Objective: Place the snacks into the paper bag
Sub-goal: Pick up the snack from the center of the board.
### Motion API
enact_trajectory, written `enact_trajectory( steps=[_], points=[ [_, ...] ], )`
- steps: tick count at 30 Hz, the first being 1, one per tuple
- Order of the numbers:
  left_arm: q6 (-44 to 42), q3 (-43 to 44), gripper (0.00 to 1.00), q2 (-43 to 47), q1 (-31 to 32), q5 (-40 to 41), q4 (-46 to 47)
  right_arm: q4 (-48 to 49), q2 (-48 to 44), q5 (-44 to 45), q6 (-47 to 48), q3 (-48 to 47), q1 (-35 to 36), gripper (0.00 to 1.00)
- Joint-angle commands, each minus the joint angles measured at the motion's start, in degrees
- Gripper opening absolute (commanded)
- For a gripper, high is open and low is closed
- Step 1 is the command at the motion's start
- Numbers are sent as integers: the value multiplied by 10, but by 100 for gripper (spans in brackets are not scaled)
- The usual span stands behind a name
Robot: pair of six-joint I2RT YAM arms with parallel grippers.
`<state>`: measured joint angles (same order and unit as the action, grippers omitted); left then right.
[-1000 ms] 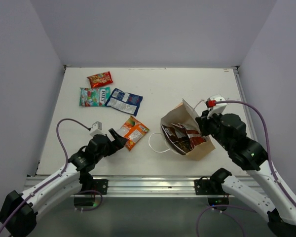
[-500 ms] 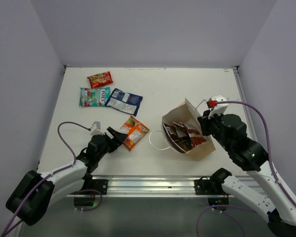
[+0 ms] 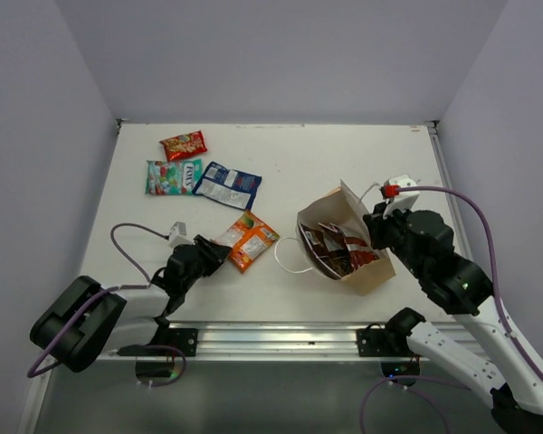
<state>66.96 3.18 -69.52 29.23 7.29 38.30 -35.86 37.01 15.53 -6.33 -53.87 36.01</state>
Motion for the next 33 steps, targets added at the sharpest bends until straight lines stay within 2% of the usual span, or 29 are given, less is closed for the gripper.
enact_trajectory(
  steps=[1, 10, 22, 33],
  points=[
    [-3, -25, 39, -18, -4, 20, 3, 25, -2, 4, 7, 2, 1, 0],
    [-31, -12, 0, -15, -4, 9, 8, 29, 2, 1, 7, 4, 2, 0],
    [-106, 78, 0, 170, -5, -1, -146, 29, 9, 2, 8, 3, 2, 0],
    [-155, 230, 0, 225, -5, -33, -238, 26, 10, -5, 10, 3, 2, 0]
  ],
)
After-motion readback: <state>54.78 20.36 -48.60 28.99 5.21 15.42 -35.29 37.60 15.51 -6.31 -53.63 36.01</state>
